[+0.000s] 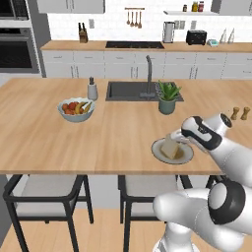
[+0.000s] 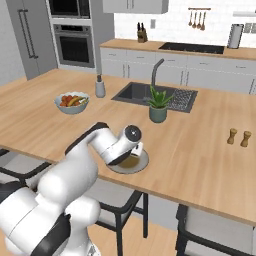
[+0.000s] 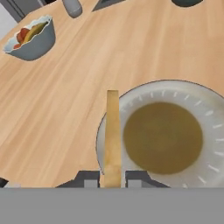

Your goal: Start the toaster. Once the lever pops up, take the bread to the plate on the dining counter.

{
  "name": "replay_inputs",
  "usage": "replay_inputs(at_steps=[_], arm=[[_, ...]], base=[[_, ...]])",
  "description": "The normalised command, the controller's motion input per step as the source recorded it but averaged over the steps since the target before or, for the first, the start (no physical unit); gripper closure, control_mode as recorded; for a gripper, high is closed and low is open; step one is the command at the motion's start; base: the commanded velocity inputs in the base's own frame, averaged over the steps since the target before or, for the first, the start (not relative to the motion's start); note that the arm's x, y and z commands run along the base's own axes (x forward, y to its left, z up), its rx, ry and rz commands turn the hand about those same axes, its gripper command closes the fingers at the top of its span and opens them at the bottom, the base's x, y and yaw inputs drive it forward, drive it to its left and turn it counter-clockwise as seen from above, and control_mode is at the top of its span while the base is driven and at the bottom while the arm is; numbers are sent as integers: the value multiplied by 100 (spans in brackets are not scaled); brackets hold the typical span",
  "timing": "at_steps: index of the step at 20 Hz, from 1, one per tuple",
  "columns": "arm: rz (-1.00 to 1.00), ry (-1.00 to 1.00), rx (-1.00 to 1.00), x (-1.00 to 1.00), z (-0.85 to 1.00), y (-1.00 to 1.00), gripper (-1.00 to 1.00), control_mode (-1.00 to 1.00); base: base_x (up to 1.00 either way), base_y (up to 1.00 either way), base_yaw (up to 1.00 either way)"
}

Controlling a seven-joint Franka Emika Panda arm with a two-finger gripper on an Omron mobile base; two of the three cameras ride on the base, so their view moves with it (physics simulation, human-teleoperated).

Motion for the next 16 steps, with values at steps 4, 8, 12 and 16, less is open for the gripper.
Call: replay_inputs(at_steps=[4,8,12,16], arm=[[0,0,0,26,-27,0,100,-100],[0,0,0,33,-22,-4,100,-100],[0,0,0,23,-18,-14,100,-100],[0,0,0,6,-23,-14,100,-100]], base=[[0,0,0],[0,0,0],[0,0,0],[0,0,0]])
